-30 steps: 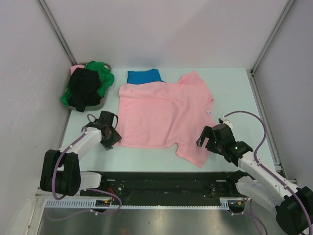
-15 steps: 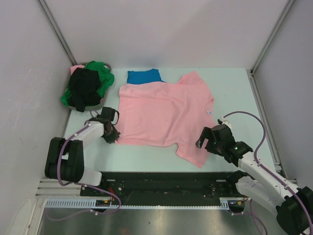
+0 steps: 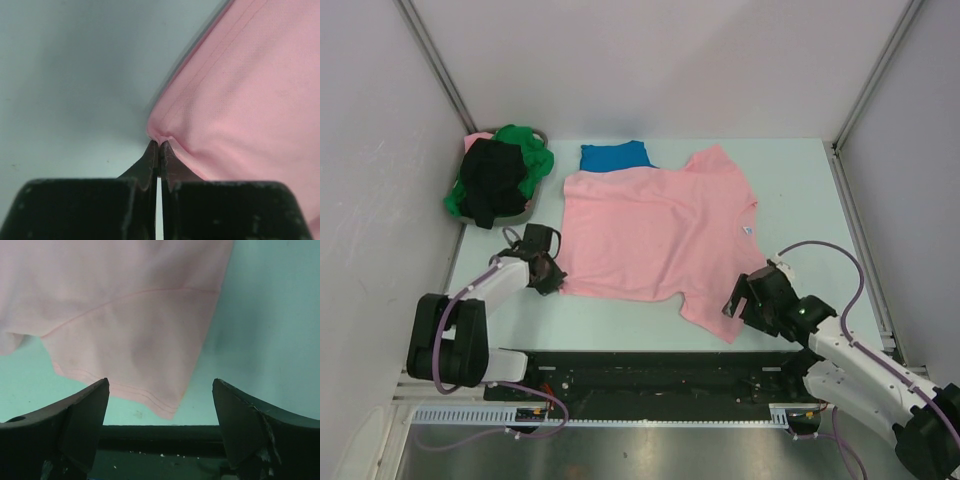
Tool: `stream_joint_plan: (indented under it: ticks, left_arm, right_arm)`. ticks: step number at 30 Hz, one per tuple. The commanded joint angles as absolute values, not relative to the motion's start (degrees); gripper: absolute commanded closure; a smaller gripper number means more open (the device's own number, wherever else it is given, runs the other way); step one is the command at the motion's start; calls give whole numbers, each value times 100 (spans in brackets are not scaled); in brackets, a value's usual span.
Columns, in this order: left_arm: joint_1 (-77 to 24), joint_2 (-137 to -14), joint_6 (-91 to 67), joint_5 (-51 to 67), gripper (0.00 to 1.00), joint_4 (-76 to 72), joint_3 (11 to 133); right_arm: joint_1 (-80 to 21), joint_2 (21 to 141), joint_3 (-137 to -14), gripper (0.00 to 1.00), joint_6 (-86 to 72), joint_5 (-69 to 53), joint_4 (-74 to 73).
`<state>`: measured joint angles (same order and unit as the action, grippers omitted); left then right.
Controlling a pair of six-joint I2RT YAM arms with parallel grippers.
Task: Fold and stack the t-shirts
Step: Fold the tshirt
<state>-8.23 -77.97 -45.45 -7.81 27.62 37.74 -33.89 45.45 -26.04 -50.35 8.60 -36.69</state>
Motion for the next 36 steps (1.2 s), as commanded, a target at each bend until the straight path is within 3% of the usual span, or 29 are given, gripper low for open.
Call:
stream_joint_plan:
  ticks: [1, 8, 27, 30, 33, 36]
  left_arm:
    - [-800, -7374, -4544, -501, 100, 2830, 3744]
    - [-800, -7155, -4535, -457, 100, 2901, 3823]
    - [-712, -6996, -4500, -150, 100, 2769, 3709]
    - [-703, -6944, -4483, -79, 100, 2733, 3648]
    - [-703, -6873, -4474, -97, 100, 2681, 3569]
    - [-686, -6864, -4447, -62, 100, 2672, 3516]
  right_arm:
    - [-3655, 4325, -2470, 12, -5616, 958, -4227]
    - [-4069, 4166, -2145, 22, -6161, 1020, -4254]
    - [-4465, 5229, -1890, 50, -6565, 861, -3313]
    - [-4517, 5221, -1811, 57, -6644, 870, -3340]
    - [-4597, 5186, -1714, 71, -6785, 852, -3287]
    - [-4676, 5221, -1705, 93, -6899, 905, -3278]
